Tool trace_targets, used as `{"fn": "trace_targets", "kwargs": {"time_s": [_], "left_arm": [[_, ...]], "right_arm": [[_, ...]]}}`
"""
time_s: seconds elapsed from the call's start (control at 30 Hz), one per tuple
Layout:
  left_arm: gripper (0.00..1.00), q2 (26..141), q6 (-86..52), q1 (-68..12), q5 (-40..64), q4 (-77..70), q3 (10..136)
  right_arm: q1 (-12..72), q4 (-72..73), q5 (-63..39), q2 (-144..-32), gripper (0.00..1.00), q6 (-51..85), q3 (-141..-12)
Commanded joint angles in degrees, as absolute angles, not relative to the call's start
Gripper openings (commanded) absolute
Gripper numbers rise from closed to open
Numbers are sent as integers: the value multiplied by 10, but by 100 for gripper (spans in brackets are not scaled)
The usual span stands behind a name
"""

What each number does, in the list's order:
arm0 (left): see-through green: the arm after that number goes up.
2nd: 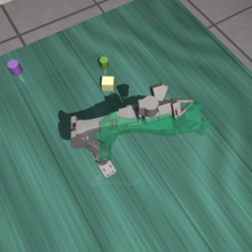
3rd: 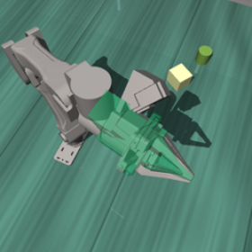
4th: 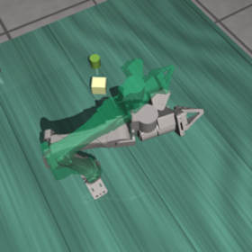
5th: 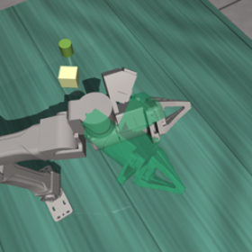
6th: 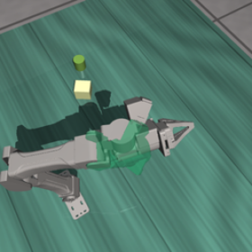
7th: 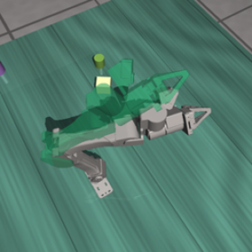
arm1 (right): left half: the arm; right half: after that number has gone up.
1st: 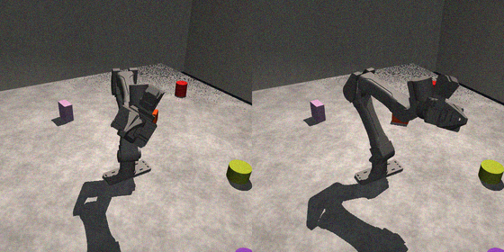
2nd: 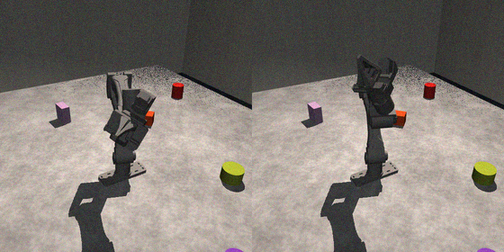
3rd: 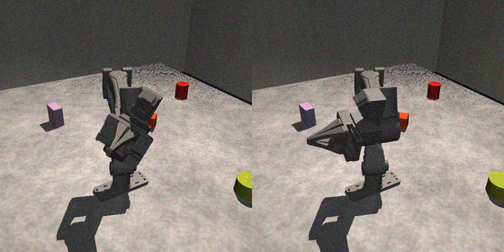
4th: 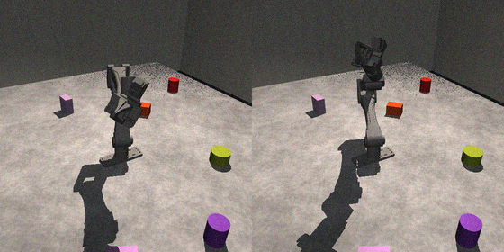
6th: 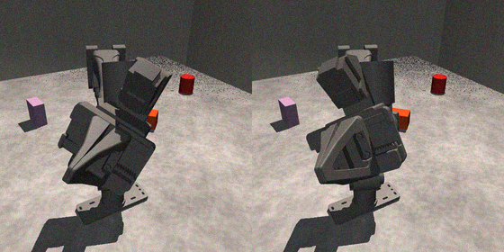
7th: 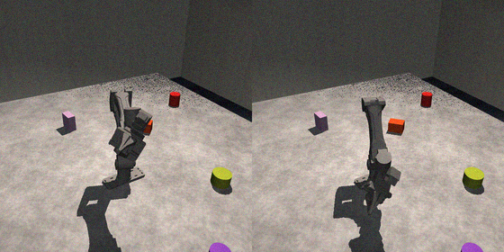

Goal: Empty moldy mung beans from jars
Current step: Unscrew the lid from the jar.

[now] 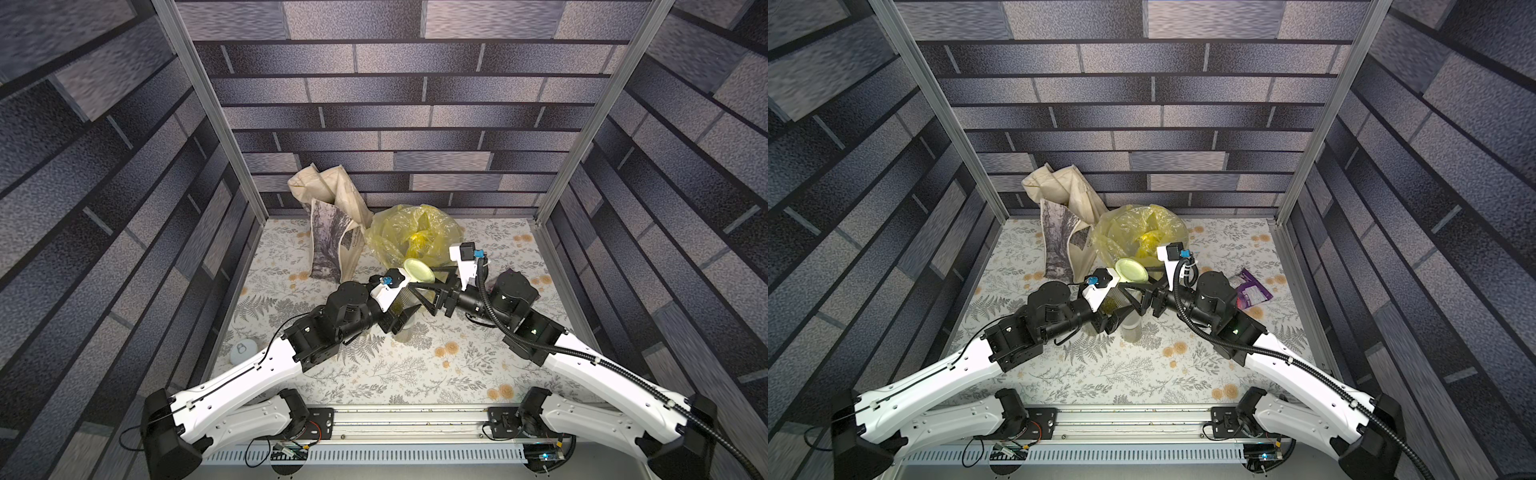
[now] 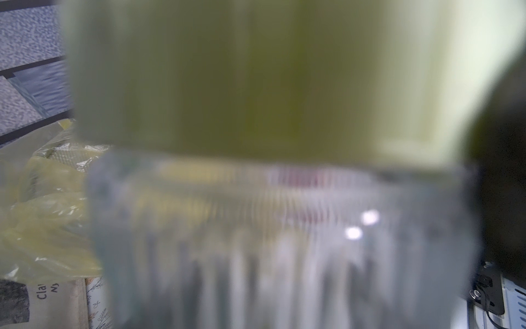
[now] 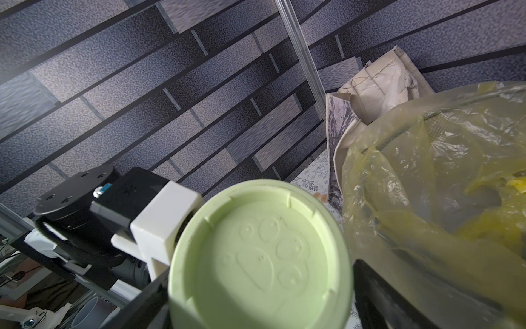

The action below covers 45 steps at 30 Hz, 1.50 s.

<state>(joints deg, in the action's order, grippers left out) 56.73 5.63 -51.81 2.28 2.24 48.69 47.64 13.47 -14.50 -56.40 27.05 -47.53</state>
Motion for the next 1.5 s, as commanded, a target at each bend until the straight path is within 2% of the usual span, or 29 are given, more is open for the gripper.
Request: {"fn": "trace_targets", "kwargs": {"time_s": [0.0,0.27,0.33,0.47,0.6,0.83,1.03,1.27,1.47], "left_arm": [[64,560,67,-524,16,-24,519],[64,557,69,-527,19,-21,518],[64,554,69,-526,20,-21,516],[65,554,69,-525,30,-18,518],[65,551,58,-512,58,-10,524],[66,537,46,-463,137,6,520],[67,526,25,-409,246,-5,508],[67,526,38,-413,276,-2,506],[68,523,40,-415,253,0,503]], "right_arm": [[480,140,-147,-568,94,272,-496],[479,147,-140,-564,95,272,-492],[480,147,-140,-561,90,272,-490],[480,173,-162,-559,72,271,-482],[480,185,-179,-554,68,263,-476],[476,222,-254,-549,68,239,-465],[469,240,-332,-572,69,245,-482],[468,260,-342,-598,73,259,-488],[467,247,-333,-599,79,258,-495]]}}
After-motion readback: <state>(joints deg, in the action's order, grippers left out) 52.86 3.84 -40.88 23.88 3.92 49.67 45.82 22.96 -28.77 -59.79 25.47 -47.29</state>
